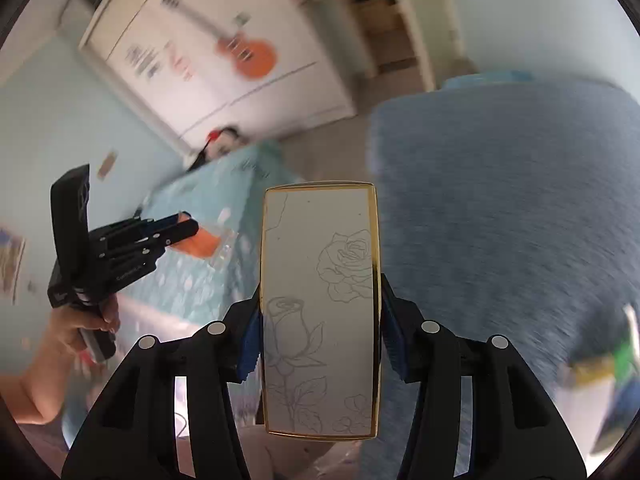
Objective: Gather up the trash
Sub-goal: 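Carry the orange bag and rose-printed box over to the teal trash bin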
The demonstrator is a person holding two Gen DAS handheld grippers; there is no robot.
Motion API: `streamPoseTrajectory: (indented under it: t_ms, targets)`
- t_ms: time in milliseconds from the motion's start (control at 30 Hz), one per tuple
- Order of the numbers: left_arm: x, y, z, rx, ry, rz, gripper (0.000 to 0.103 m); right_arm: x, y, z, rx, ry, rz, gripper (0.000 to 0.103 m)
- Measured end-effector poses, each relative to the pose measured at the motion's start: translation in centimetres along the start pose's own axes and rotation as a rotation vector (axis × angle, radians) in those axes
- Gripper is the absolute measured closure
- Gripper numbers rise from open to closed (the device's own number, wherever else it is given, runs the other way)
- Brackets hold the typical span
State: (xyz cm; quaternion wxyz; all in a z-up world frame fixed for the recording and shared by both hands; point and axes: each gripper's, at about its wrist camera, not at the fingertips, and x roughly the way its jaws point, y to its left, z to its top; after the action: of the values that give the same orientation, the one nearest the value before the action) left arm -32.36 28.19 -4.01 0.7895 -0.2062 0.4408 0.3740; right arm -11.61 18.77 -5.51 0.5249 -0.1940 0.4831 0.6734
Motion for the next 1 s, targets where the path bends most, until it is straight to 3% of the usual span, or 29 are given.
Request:
streamPoseTrajectory:
  t_ms: [233, 467, 633, 1000]
  targets:
    - [2.2, 7.5, -3.4, -0.148, 0.06, 0.04, 0.085, 9.2, 5.4, 2.8, -0.085, 0.135, 0.066, 0.052]
    - [7.4, 13.4, -4.1, -0.189, 0.115, 0.018, 0.085, 19.8, 9.4, 5.5, -0.121, 0.249, 0.091, 0.052]
    - [12.1, 16.9, -5.0, -0.222, 0.168, -0.003, 0.085, 26.9, 9.6, 7.1, -0.147, 0.304, 0.107, 0.052]
    - [25.0, 20.3, -9.8, -0.271, 0.286, -0.104, 0.085, 41.9, 5.3, 4.8, -0.07, 0.452, 0.123, 0.052]
